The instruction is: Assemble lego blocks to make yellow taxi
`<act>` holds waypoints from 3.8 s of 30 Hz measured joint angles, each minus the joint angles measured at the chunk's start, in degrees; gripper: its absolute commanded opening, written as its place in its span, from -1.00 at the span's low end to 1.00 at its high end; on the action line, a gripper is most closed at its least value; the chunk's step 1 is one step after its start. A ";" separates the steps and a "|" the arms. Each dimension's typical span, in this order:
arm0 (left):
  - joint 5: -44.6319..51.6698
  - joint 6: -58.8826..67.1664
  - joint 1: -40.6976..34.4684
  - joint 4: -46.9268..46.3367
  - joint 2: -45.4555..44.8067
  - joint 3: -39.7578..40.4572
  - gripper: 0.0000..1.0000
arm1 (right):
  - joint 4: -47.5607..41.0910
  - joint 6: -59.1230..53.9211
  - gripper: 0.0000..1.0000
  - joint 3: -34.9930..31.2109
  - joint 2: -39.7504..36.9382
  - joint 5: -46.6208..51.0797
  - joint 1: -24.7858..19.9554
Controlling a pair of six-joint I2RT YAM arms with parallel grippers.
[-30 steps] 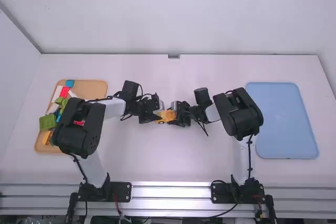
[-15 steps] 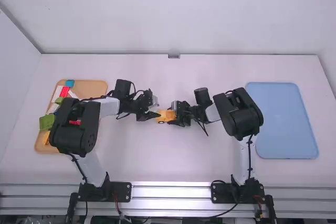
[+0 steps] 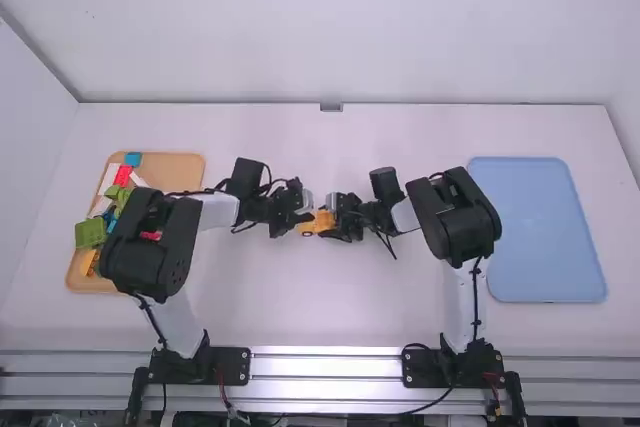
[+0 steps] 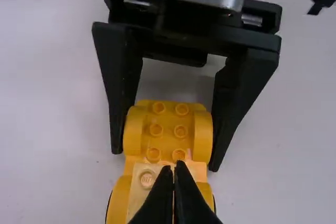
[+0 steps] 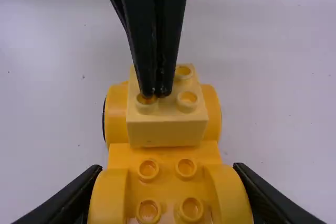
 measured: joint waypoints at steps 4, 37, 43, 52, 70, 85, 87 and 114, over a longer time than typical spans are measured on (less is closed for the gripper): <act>-1.09 -1.97 -0.33 0.74 -0.76 -0.85 -0.96 | 0.04 0.02 0.17 0.02 0.00 0.15 0.20; -0.24 -4.33 -1.09 7.02 -0.09 -3.43 -0.96 | -0.33 -0.15 0.23 0.02 0.00 -0.17 0.20; 3.82 -4.04 -0.98 6.71 3.58 -0.17 -0.96 | -0.37 -0.02 0.23 0.02 0.00 -0.24 -0.57; 3.04 -4.04 -0.96 3.89 4.17 1.36 -0.96 | 0.00 0.42 0.22 0.02 0.00 0.07 0.09; 4.39 0.87 3.72 -1.22 1.53 0.00 -0.96 | -0.48 0.11 0.22 0.57 0.00 0.76 0.87; 0.98 -0.33 2.27 -2.08 1.07 0.35 -0.96 | -0.31 0.76 0.22 0.57 0.00 0.83 0.35; 0.74 -0.59 2.14 -2.08 1.07 0.55 -0.97 | -0.22 0.70 0.22 0.57 0.00 0.92 0.28; -11.58 -8.17 5.16 -15.02 -24.26 1.09 0.98 | -6.01 0.87 0.43 2.05 -0.07 2.49 -2.82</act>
